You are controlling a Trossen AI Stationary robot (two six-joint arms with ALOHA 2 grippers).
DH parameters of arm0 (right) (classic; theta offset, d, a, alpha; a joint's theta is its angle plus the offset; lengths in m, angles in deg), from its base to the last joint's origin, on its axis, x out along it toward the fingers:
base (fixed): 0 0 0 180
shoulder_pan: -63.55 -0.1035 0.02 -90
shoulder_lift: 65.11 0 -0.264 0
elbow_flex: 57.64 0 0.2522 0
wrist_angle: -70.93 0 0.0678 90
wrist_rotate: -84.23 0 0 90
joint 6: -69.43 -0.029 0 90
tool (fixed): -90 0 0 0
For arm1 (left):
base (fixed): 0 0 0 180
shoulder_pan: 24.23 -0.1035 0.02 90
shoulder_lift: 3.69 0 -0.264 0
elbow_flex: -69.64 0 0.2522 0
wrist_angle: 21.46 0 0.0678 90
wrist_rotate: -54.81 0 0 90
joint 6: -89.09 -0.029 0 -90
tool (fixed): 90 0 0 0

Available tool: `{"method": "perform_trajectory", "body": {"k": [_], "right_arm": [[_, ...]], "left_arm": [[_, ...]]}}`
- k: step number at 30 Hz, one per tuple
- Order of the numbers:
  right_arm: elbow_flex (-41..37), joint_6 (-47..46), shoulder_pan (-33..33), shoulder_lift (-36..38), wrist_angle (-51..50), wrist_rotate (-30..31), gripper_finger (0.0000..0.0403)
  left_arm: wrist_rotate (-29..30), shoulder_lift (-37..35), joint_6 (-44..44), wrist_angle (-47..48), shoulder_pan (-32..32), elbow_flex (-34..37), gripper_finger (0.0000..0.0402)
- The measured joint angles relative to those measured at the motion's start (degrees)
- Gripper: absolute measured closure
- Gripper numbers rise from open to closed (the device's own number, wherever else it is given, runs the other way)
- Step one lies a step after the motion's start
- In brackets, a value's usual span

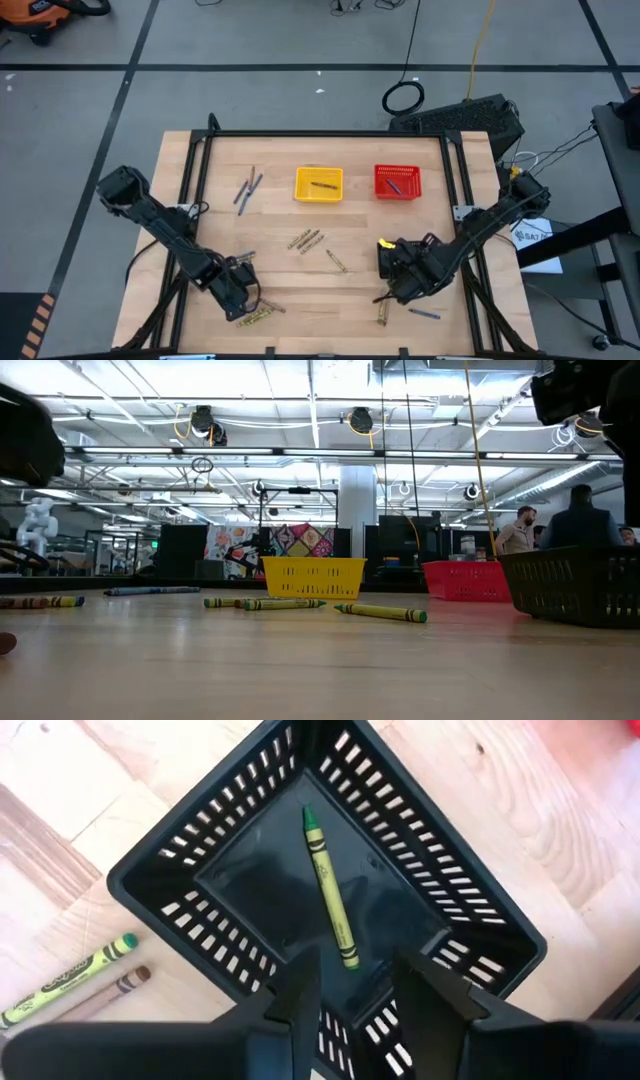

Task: Sort crayons
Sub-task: Put the brown crayon into the yellow bin

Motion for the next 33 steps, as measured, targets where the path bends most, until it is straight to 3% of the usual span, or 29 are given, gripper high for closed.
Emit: {"method": "perform_trajectory", "body": {"k": [23, 33], "right_arm": [[0.0, -2.9, -3.0, 0.0, 2.4, 0.0, 0.0291], [0.0, -4.0, -3.0, 0.0, 2.9, 0.1, 0.0291]], "left_arm": [[4.2, 1.6, 7.5, 4.6, 4.3, -0.1, 0.0311], [5.0, 1.6, 5.5, 4.0, 5.8, 0.1, 0.0393]]}}
